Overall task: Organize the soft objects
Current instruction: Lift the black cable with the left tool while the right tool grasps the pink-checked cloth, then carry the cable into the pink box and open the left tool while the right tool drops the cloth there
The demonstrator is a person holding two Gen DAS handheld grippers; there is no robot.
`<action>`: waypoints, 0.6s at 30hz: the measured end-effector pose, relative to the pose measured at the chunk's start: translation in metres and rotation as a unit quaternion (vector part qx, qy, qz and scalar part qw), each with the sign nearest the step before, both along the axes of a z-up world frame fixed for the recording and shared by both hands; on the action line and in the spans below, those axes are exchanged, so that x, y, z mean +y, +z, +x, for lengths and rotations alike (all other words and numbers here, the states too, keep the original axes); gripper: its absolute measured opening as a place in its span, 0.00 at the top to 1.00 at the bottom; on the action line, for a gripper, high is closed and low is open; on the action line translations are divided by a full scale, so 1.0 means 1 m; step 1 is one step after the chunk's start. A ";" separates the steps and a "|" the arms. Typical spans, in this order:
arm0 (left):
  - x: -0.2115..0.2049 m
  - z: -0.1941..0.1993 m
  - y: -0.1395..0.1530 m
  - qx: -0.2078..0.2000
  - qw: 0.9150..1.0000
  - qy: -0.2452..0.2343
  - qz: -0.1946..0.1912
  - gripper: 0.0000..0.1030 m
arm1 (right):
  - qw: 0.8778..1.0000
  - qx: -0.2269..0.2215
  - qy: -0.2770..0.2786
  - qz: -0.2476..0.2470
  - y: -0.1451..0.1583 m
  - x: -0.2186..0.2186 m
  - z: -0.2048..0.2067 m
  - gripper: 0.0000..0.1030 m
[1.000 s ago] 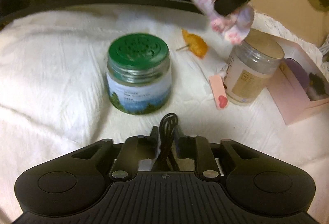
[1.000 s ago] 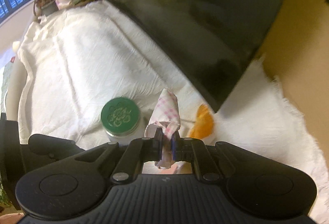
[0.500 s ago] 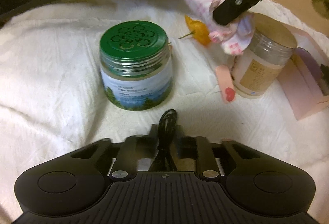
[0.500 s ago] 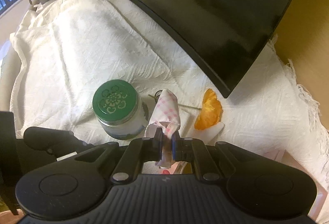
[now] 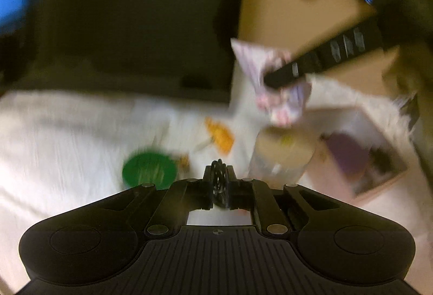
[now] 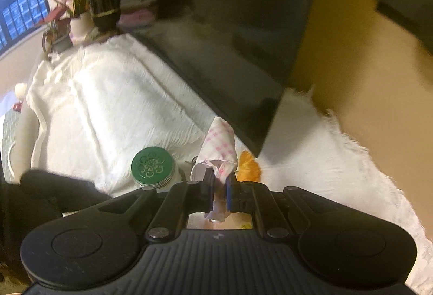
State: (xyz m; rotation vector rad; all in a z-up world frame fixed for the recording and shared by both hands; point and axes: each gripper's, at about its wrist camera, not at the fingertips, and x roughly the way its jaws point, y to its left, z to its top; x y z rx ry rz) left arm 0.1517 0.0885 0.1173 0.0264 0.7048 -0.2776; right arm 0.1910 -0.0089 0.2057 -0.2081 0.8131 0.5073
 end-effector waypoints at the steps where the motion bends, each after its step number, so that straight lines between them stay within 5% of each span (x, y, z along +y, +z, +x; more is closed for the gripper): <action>1: -0.005 0.001 0.009 -0.008 1.000 -0.004 -0.002 0.90 | 1.000 -0.009 -0.005 0.001 0.006 -0.008 -0.006 0.92; 9: -0.073 0.012 0.051 -0.043 0.996 -0.079 -0.010 0.90 | 0.996 -0.042 -0.080 0.014 0.027 -0.090 -0.040 0.92; 18: -0.177 0.022 0.033 -0.011 0.985 -0.171 0.008 0.90 | 0.981 -0.025 -0.193 0.026 0.006 -0.182 -0.065 0.92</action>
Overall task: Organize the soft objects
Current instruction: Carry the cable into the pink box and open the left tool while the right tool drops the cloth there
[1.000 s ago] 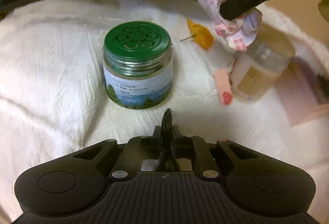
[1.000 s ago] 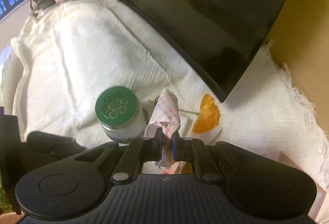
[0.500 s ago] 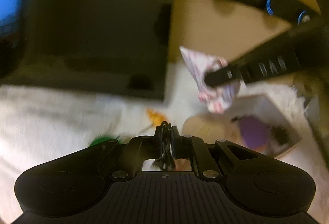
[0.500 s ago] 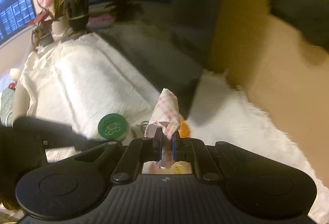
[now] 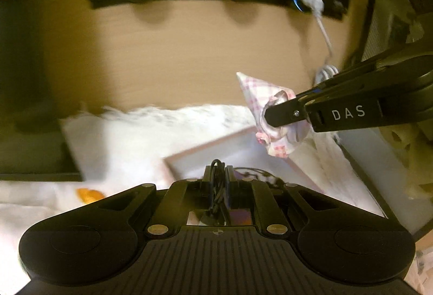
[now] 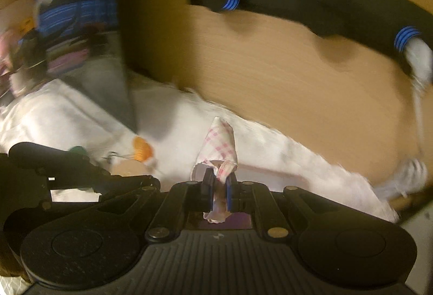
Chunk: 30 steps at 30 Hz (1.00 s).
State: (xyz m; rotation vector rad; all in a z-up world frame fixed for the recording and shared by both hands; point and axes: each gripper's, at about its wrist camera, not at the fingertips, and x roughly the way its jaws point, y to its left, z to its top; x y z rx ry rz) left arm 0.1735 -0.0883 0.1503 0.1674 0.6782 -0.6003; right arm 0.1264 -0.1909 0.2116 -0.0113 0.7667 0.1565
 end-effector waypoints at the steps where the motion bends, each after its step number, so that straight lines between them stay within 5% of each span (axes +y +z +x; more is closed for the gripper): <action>1: -0.008 0.002 -0.003 0.002 1.000 -0.004 0.006 0.90 | 1.000 0.004 -0.009 0.004 -0.004 -0.007 -0.001 0.92; 9: -0.038 0.021 -0.033 0.035 0.999 0.000 0.038 0.89 | 0.998 0.035 -0.045 0.035 -0.033 -0.028 0.009 0.91; 14: -0.034 0.046 -0.054 0.126 0.992 0.016 0.022 0.89 | 0.995 0.054 -0.064 0.061 -0.045 -0.033 0.009 0.76; 30: -0.023 0.035 -0.054 0.086 0.996 0.017 0.033 0.85 | 0.994 0.060 -0.081 0.044 -0.055 -0.026 0.009 0.71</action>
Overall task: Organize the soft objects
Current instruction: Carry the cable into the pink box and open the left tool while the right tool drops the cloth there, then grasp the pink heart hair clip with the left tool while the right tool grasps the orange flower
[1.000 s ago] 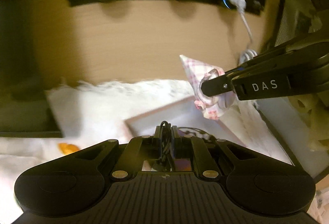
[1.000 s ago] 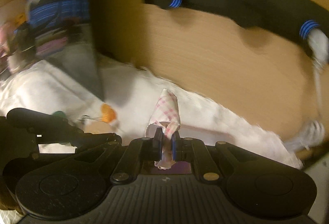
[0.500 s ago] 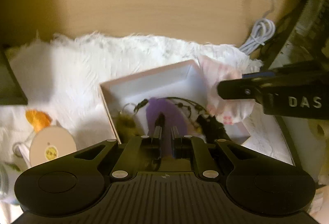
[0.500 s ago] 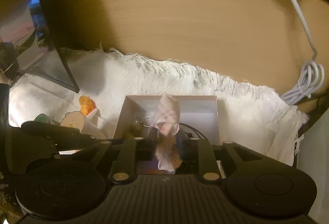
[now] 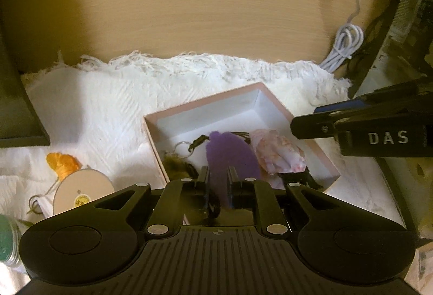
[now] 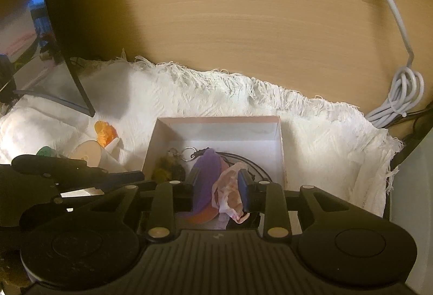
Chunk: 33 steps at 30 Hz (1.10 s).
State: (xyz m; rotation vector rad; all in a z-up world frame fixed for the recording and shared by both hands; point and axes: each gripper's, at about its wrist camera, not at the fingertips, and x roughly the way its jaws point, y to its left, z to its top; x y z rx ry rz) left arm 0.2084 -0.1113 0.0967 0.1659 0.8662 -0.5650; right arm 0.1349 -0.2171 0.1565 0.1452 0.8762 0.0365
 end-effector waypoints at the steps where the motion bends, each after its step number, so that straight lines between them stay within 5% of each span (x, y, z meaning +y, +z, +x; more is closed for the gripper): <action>1: 0.001 -0.001 0.001 -0.002 1.000 -0.003 -0.002 0.85 | 1.000 -0.001 -0.001 -0.003 0.000 0.001 -0.001 0.70; 8: 0.010 -0.015 0.008 -0.042 0.999 -0.016 0.001 0.85 | 0.999 0.008 -0.014 -0.037 -0.001 0.011 -0.004 0.62; 14: 0.047 -0.029 0.023 -0.065 0.997 0.011 -0.045 0.85 | 0.999 -0.011 0.002 -0.052 0.008 0.032 -0.011 0.58; 27: 0.178 -0.059 0.031 -0.104 0.980 0.140 -0.099 0.86 | 0.993 -0.040 0.098 -0.055 0.043 0.122 0.007 0.54; 33: 0.236 -0.065 -0.004 -0.060 0.966 0.231 -0.095 0.86 | 0.986 -0.040 0.148 -0.064 0.051 0.170 0.029 0.53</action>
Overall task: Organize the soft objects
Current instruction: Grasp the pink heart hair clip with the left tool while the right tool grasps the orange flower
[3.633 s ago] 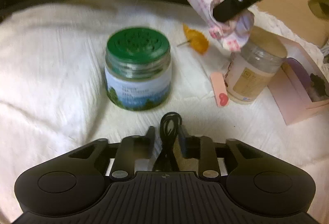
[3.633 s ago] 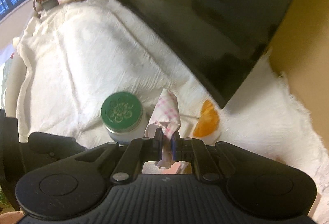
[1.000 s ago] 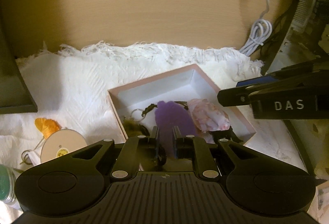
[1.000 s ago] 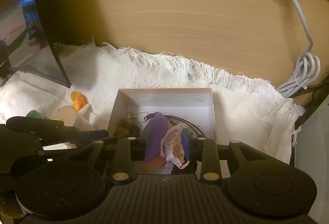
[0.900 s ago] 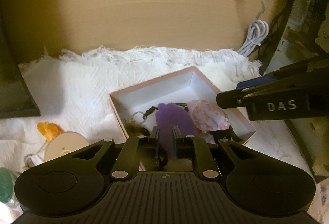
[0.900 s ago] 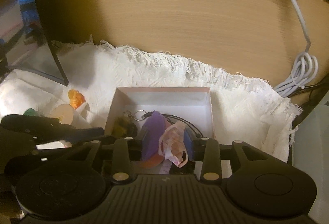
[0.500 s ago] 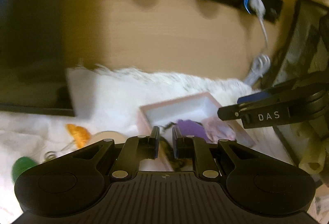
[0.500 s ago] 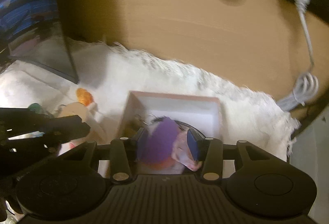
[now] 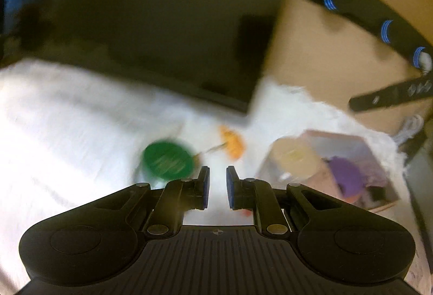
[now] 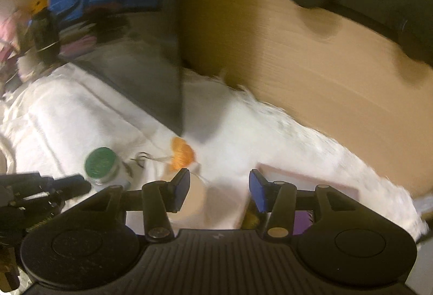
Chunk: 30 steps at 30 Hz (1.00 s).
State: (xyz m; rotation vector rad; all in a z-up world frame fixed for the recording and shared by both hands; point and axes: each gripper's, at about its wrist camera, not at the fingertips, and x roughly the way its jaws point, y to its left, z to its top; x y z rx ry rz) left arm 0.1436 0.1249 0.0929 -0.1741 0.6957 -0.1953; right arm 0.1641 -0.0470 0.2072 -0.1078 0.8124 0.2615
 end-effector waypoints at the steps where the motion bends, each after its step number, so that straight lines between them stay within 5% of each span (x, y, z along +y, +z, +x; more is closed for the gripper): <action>1: 0.004 -0.001 -0.006 0.007 1.000 0.002 -0.002 0.86 | 1.000 0.005 0.012 0.002 -0.001 0.009 0.005 0.53; 11: -0.044 0.018 -0.049 0.001 0.998 -0.052 0.016 0.86 | 0.997 0.033 0.064 -0.003 -0.023 0.043 0.030 0.53; 23: -0.072 0.062 -0.093 0.048 0.997 -0.047 0.034 0.84 | 0.999 0.039 -0.026 0.007 -0.046 -0.035 0.024 0.53; 30: -0.079 0.067 -0.103 0.045 0.995 -0.075 0.041 0.83 | 0.998 0.046 -0.027 0.013 -0.052 -0.041 0.027 0.53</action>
